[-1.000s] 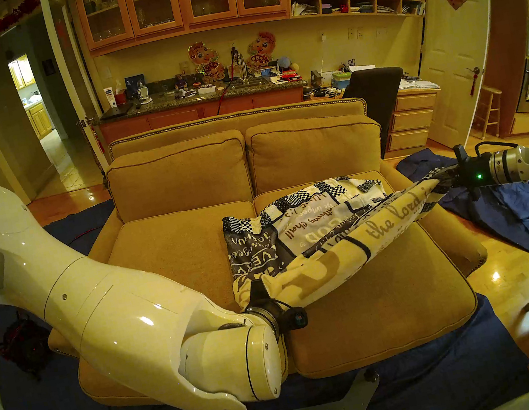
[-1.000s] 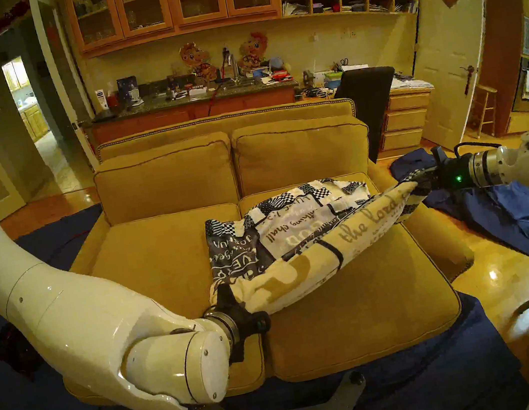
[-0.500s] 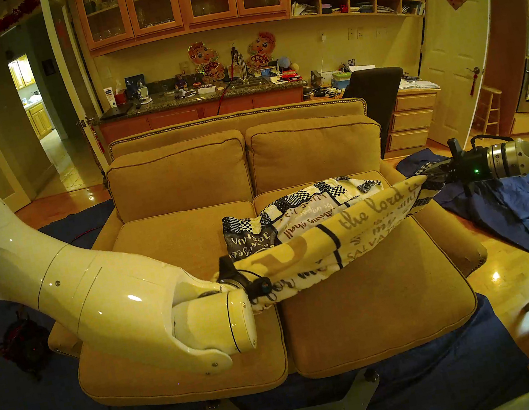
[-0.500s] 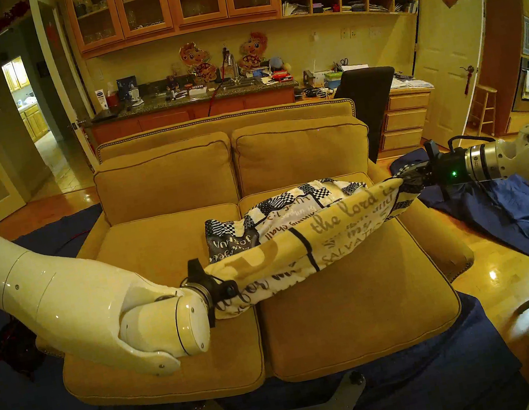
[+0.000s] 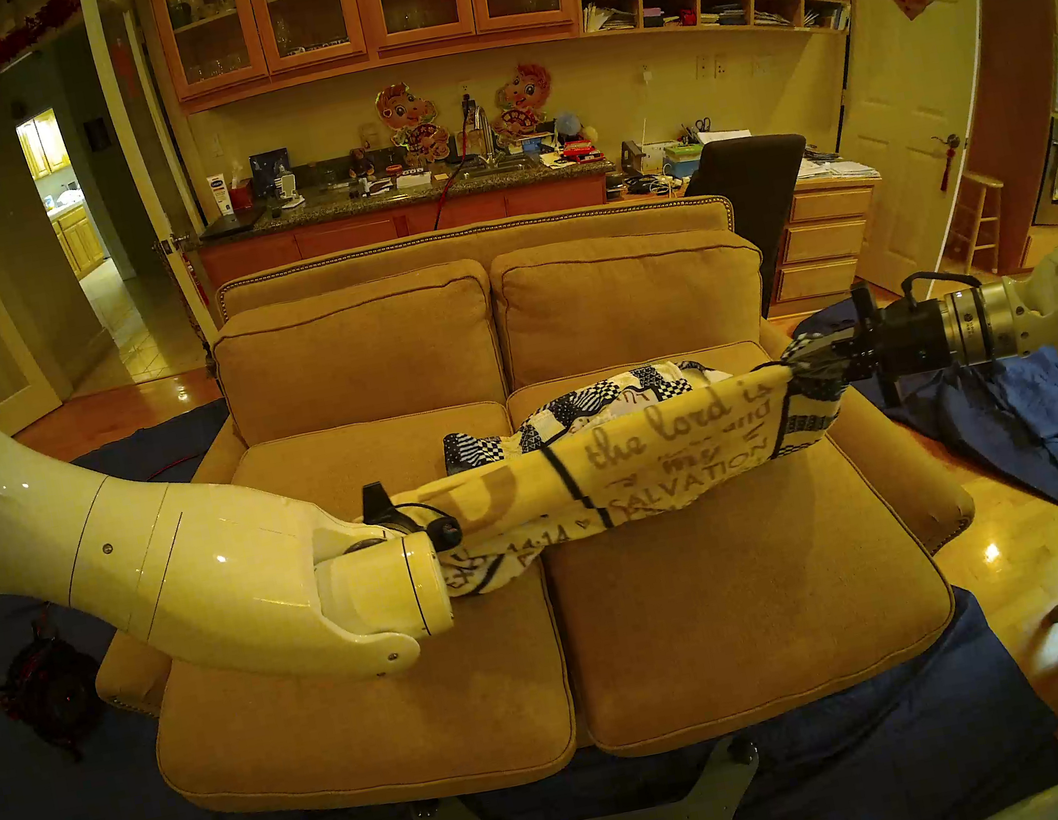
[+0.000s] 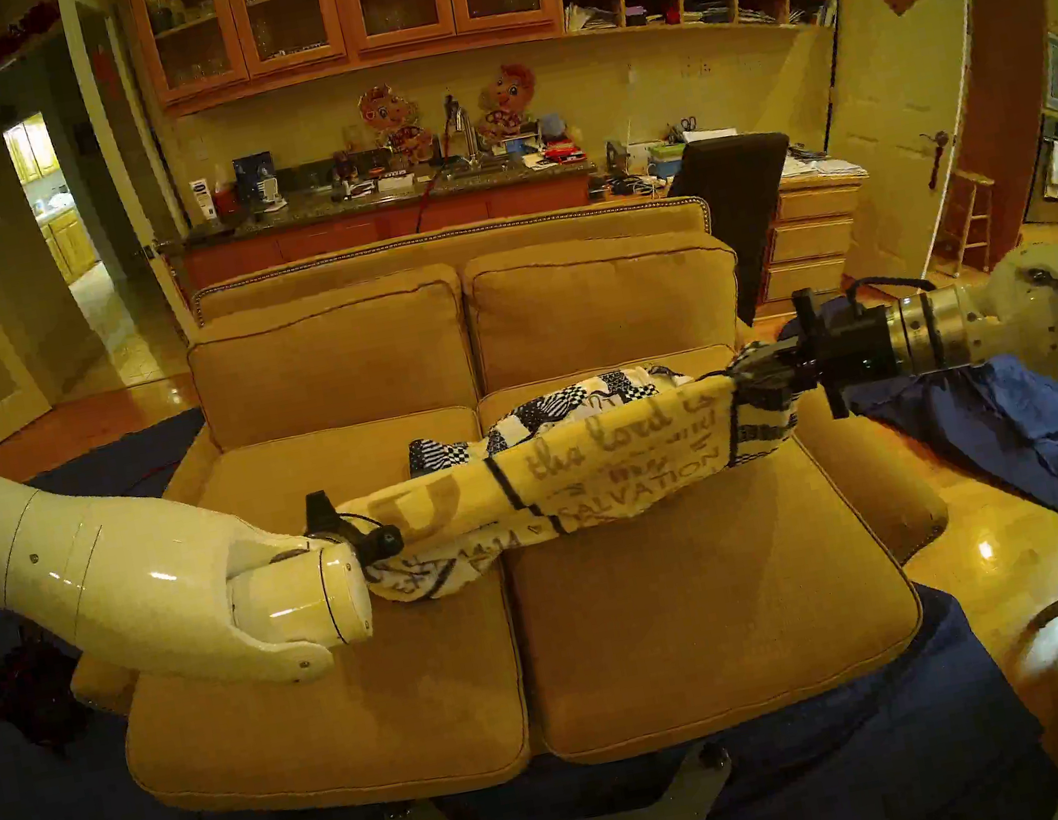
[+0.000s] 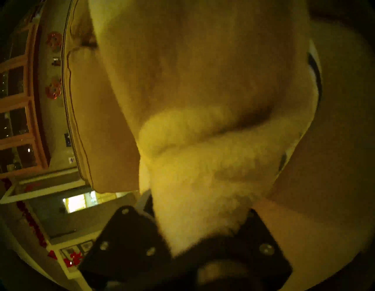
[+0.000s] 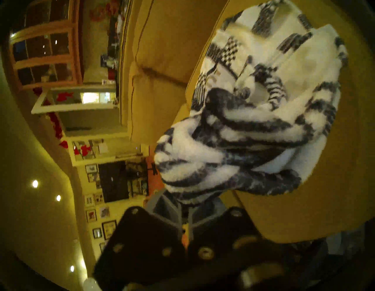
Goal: Fold the blanket in half twice
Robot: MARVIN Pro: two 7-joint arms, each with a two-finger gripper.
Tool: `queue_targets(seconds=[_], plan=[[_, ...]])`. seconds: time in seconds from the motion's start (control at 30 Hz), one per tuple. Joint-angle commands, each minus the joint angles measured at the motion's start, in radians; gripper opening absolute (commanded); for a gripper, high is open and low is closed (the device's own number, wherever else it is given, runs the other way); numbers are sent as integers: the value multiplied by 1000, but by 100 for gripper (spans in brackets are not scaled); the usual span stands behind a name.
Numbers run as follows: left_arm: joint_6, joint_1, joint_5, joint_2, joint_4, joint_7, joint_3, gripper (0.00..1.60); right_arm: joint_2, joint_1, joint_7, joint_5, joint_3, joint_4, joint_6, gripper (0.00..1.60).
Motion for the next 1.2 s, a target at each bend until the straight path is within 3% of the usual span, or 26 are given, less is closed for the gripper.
queue_targets(seconds=[0.0, 0.3, 0.37, 0.43, 0.5, 0.53, 0.67, 0.8, 0.87, 0.9, 1.17], plan=[[22, -11, 28, -1, 128, 25, 24, 0, 13, 9, 46, 4, 7, -105, -29, 0], [8, -9, 65, -40, 206, 7, 18, 0, 16, 0, 87, 4, -3, -188, -155, 0], [5, -2, 75, -56, 222, 4, 18, 0, 17, 0, 97, 4, -4, -204, -221, 0], [0, 4, 80, -66, 228, 1, 15, 0, 18, 0, 102, 4, -3, -202, -231, 0], [-7, 14, 85, -80, 232, -3, 11, 0, 18, -2, 109, 4, -4, -210, -296, 0], [-12, 18, 85, -85, 232, -6, 7, 0, 19, -2, 110, 4, -3, -204, -283, 0], [-29, 31, 90, -101, 243, -8, -7, 0, 18, -5, 111, 4, -1, -212, -369, 0], [-43, 41, 93, -115, 258, -11, -14, 0, 3, -9, 110, 4, -1, -212, -430, 0], [-52, 47, 97, -126, 277, -12, -17, 0, -17, -13, 107, 4, -1, -213, -508, 0], [-56, 48, 99, -129, 282, -14, -18, 0, -24, -12, 105, 4, 1, -203, -490, 0], [-79, 46, 115, -164, 332, -22, -33, 0, -105, -19, 95, 4, 13, -178, -628, 0]])
